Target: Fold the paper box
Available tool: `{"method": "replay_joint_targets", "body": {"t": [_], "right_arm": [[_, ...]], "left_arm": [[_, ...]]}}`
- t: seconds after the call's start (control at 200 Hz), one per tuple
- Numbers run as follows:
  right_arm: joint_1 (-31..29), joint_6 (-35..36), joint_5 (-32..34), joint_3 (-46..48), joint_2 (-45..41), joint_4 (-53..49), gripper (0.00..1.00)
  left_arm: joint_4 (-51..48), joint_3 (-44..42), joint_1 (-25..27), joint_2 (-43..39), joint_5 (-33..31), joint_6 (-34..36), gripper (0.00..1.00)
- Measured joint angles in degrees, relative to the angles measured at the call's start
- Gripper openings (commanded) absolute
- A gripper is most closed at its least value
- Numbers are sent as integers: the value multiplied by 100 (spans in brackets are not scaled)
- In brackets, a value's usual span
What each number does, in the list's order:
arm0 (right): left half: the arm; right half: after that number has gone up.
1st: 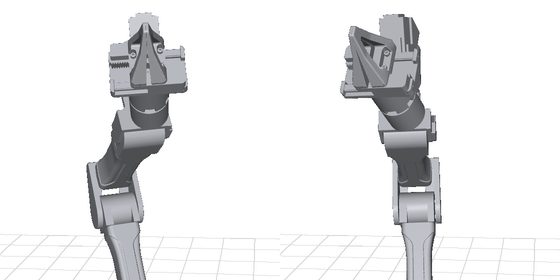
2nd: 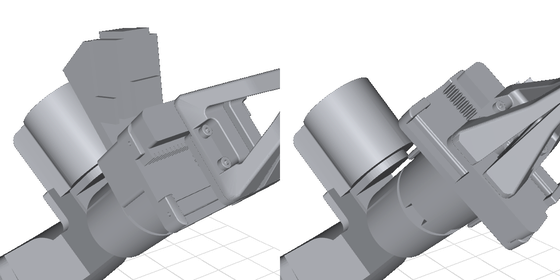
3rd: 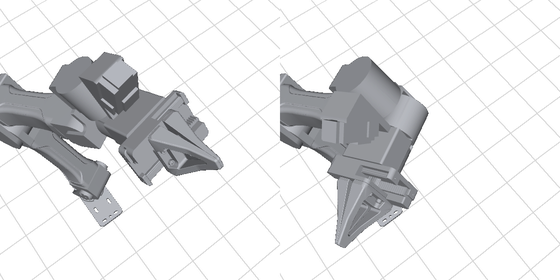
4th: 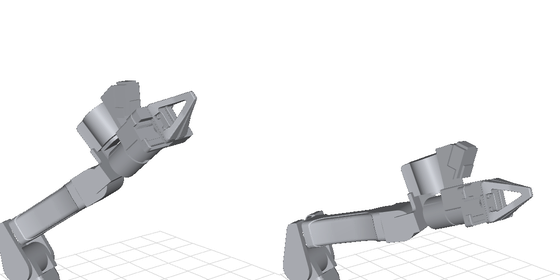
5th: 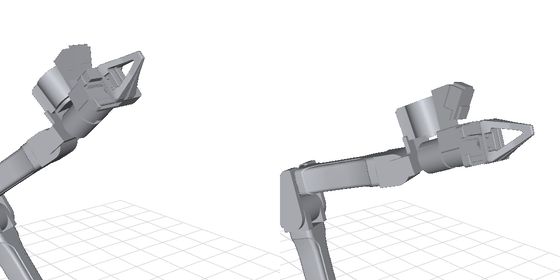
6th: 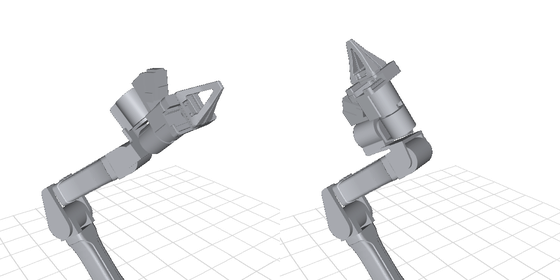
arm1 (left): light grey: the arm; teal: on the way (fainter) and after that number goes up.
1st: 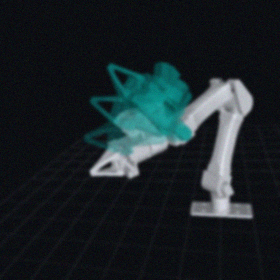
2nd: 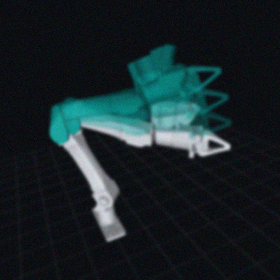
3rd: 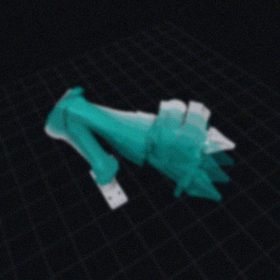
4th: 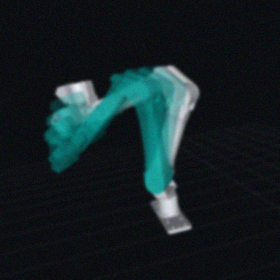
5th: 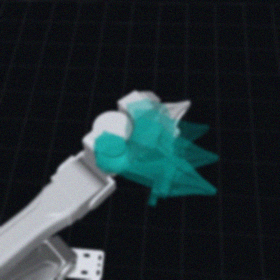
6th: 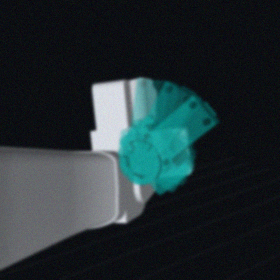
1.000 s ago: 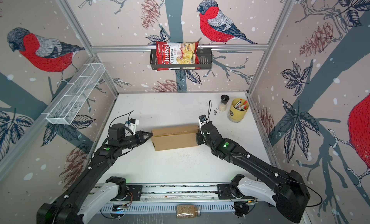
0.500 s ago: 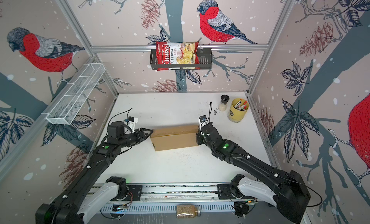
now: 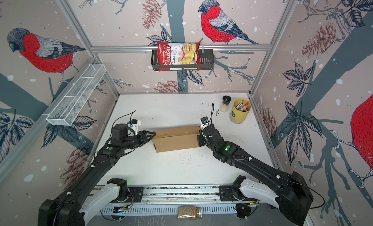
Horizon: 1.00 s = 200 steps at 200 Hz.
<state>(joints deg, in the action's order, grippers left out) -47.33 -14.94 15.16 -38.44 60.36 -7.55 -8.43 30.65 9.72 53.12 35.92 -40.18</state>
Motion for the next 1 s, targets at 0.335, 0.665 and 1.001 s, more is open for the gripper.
{"method": "replay_joint_targets", "body": {"t": [0.335, 0.665, 1.001], "right_arm": [[15, -4, 120, -9, -101, -153, 44], [682, -118, -1912, -68, -503, -649, 62], [2387, -1246, -3869, -317, -621, -723, 57]], "left_arm": [[160, -50, 0, 15, -57, 81, 32], [216, -52, 0, 70, -7, 162, 32], [227, -57, 0, 70, 2, 164, 32]]}}
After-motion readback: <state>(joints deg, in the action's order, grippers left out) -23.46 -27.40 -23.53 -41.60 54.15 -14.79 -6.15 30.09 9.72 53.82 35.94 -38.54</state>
